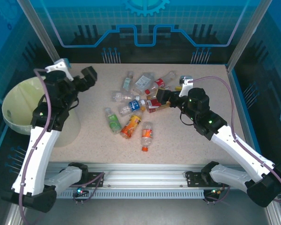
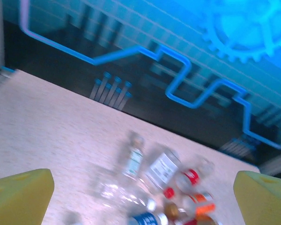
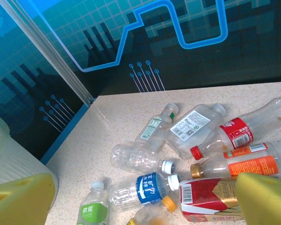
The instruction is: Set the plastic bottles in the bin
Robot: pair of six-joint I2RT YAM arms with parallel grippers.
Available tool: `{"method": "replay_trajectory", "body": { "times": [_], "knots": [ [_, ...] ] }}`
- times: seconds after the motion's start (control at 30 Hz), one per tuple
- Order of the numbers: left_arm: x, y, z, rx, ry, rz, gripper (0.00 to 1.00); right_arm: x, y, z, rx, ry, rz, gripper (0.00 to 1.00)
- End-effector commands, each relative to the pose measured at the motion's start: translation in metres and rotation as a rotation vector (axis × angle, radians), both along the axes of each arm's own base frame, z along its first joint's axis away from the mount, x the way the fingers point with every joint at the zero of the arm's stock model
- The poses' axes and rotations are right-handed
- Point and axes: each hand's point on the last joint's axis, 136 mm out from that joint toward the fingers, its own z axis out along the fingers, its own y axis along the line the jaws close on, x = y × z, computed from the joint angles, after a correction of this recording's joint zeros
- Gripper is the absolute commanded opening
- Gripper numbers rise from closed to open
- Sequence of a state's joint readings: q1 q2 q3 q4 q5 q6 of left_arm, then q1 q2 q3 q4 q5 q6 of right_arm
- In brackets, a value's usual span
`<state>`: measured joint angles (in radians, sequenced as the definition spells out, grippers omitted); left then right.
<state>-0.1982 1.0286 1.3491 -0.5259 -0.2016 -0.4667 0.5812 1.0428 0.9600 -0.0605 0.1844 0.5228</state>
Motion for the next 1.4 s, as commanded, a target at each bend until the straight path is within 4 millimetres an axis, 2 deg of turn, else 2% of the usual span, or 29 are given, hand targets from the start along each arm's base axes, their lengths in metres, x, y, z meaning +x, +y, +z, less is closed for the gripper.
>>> {"method": "replay_trajectory", "body": {
  "times": [0.0, 0.1, 0.2, 0.3, 0.4, 0.5, 0.6, 0.77, 0.87, 0.93, 0.97, 1.03, 1.1, 1.2, 1.37],
  "knots": [
    [0.008, -0.038, -0.03, -0.032, 0.072, -0.106, 0.99, 0.0, -0.011, -0.002, 0.001, 0.003, -0.037, 1.0],
    [0.016, -0.055, -0.079, 0.016, 0.206, -0.129, 0.99, 0.001, -0.012, -0.005, 0.004, 0.013, -0.042, 1.0],
    [0.016, -0.051, -0.134, 0.042, 0.404, -0.075, 0.99, 0.001, -0.013, -0.007, 0.004, 0.022, -0.05, 1.0],
    [0.01, -0.051, -0.18, 0.045, 0.539, -0.047, 0.99, 0.0, -0.016, -0.01, -0.005, 0.034, -0.056, 1.0],
    [0.001, -0.048, -0.219, 0.047, 0.634, -0.027, 0.99, -0.001, -0.019, -0.012, -0.013, 0.039, -0.069, 1.0],
    [-0.009, -0.057, -0.261, 0.038, 0.741, -0.076, 0.99, -0.001, -0.022, -0.013, -0.012, 0.038, -0.081, 1.0],
    [-0.017, -0.055, -0.294, 0.067, 0.847, -0.07, 0.99, -0.002, -0.024, -0.012, -0.005, 0.036, -0.086, 1.0],
    [-0.014, -0.063, -0.327, 0.065, 0.896, -0.103, 0.99, -0.003, -0.026, -0.013, 0.002, 0.03, -0.092, 1.0],
    [-0.013, -0.061, -0.345, 0.078, 0.93, -0.082, 0.98, -0.005, -0.024, -0.013, 0.002, 0.025, -0.077, 1.0],
    [-0.013, -0.06, -0.357, 0.079, 0.942, -0.073, 0.97, -0.007, -0.012, -0.013, -0.012, 0.003, -0.002, 1.0],
    [-0.014, -0.059, -0.363, 0.079, 0.951, -0.065, 0.96, -0.011, 0.0, -0.013, -0.028, -0.015, 0.078, 1.0],
    [-0.014, -0.06, -0.372, 0.073, 0.962, -0.063, 0.94, -0.018, 0.02, -0.02, -0.066, 0.006, 0.198, 1.0],
    [-0.014, -0.065, -0.381, 0.055, 0.966, -0.084, 0.91, -0.021, 0.031, -0.032, -0.127, 0.055, 0.254, 1.0],
    [-0.015, -0.07, -0.391, 0.042, 0.979, -0.105, 0.85, -0.016, 0.038, -0.044, -0.178, 0.105, 0.247, 1.0],
    [-0.019, -0.067, -0.403, 0.059, 1.005, -0.103, 0.78, -0.006, 0.046, -0.051, -0.169, 0.151, 0.239, 1.0]
  ]
}}
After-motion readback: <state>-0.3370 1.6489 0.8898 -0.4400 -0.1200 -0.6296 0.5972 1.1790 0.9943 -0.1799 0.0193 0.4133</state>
